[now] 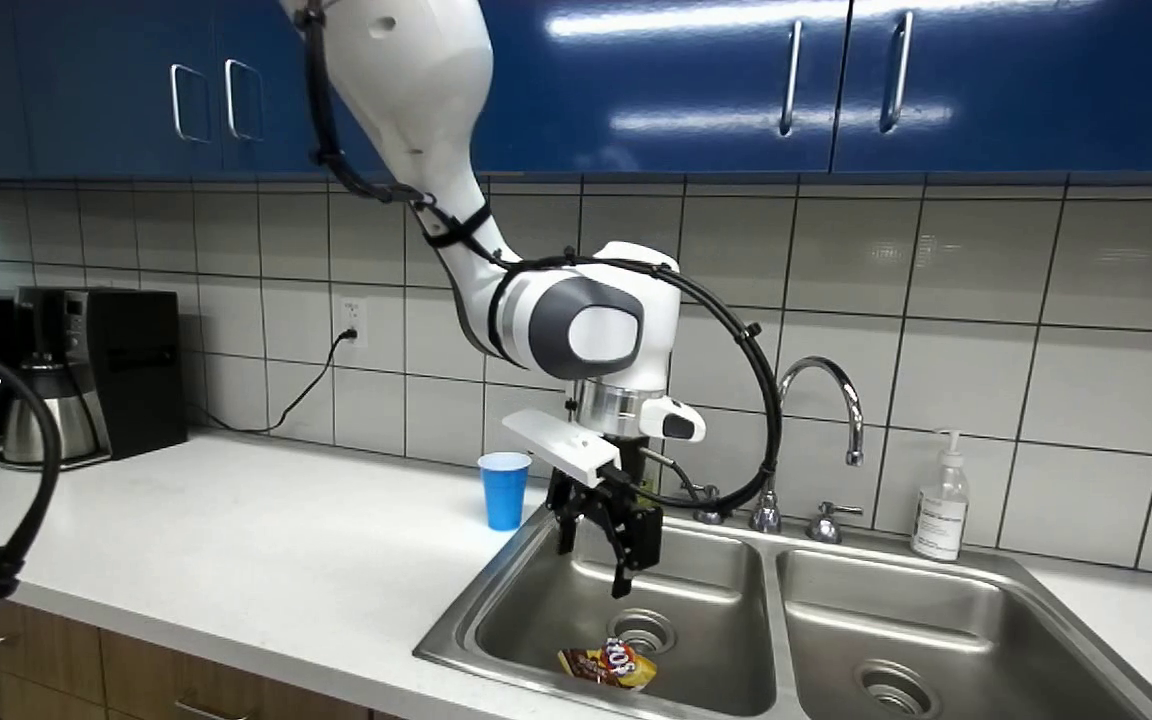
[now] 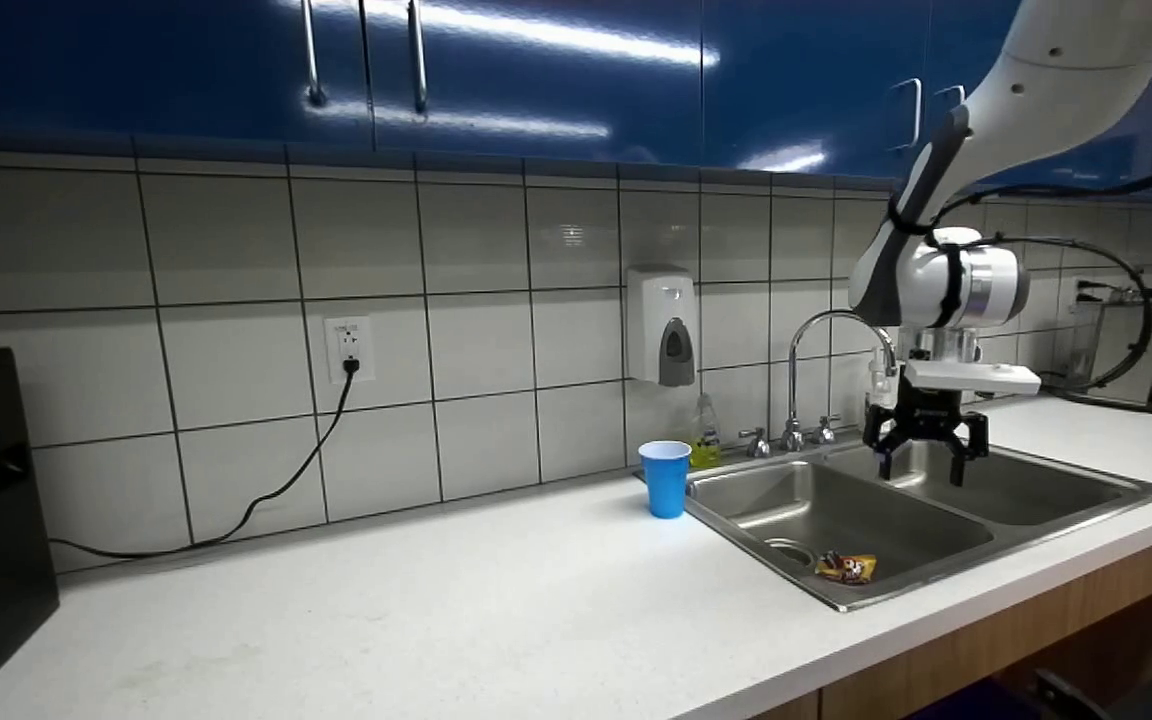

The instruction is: Take the snack packet out of the kitchen sink

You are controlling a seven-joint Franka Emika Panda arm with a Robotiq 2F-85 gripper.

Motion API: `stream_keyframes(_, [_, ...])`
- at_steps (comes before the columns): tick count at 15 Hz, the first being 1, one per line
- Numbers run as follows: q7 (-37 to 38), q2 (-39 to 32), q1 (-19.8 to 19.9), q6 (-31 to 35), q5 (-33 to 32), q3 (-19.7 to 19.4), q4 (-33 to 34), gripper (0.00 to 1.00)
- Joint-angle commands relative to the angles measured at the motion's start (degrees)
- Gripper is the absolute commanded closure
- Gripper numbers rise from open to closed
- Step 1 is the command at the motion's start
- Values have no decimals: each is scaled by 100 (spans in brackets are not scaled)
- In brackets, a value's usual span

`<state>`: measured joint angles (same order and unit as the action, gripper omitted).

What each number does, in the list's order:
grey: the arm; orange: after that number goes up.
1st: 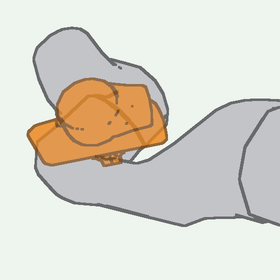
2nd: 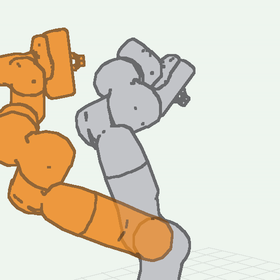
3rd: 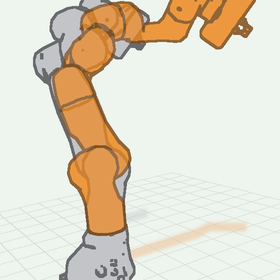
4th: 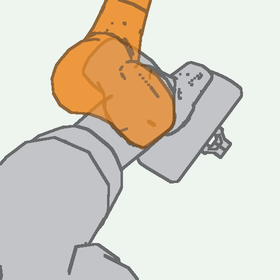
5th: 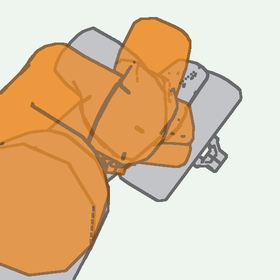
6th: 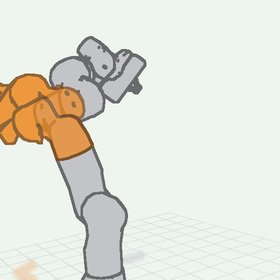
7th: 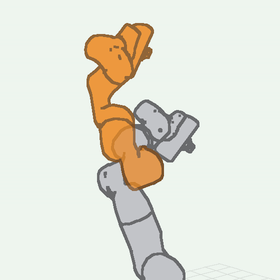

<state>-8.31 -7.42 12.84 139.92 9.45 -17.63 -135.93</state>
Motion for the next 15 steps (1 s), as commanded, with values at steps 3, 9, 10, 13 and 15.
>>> stream_keyframes(3, [119,-1360,179,193,113,344,1190,0])
stream_keyframes(9, [412,-2315,161,307,-97,453,1945,0])
stream_keyframes(10, [441,-2454,161,333,-109,472,2032,0])
stream_keyframes(13, [582,-2807,131,396,-193,489,2251,0])
stream_keyframes(15, [668,-3015,97,451,-245,493,2372,0])
